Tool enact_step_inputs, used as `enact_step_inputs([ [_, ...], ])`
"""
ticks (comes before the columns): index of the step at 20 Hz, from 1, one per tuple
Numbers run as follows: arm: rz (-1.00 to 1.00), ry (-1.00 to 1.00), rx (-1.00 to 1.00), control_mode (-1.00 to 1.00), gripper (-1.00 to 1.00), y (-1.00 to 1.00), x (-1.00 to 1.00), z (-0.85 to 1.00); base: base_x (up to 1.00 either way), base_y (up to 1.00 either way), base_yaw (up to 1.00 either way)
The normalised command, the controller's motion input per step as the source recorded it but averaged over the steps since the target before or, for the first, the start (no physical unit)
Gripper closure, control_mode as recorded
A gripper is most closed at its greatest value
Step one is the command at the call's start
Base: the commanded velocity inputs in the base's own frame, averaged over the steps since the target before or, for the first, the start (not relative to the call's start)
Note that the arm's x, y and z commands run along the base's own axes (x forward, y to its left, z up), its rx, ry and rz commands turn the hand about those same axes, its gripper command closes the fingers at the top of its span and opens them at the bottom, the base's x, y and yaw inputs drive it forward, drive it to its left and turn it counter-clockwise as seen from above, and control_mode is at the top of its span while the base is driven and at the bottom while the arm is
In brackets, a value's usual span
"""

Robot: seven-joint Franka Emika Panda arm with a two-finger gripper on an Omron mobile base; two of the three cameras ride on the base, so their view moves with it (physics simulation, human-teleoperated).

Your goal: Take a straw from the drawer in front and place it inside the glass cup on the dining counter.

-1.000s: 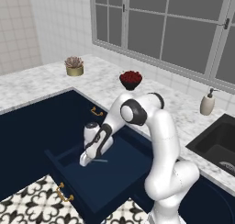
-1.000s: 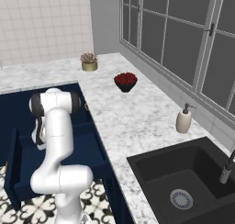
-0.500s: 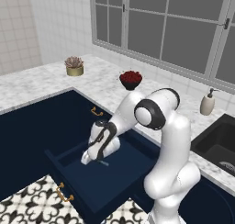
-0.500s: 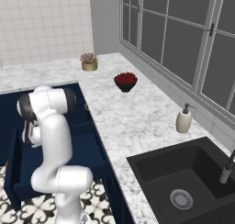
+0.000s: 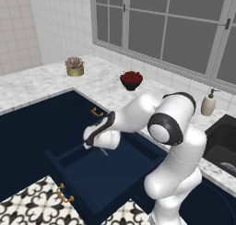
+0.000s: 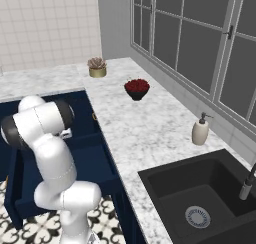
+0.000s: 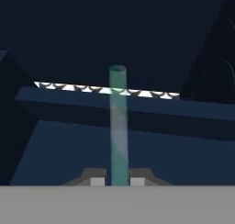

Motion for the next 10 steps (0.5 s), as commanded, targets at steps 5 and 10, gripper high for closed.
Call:
enact_step_inputs([
  [5,-0.21,-0.02,0.07,-1.0,1.0,0.0,0.42,1.0,0.0,0.0,0.0],
  [10,-0.18,0.0,0.06,-1.0,1.0,0.0,0.01,1.0,0.0,0.0,0.0],
])
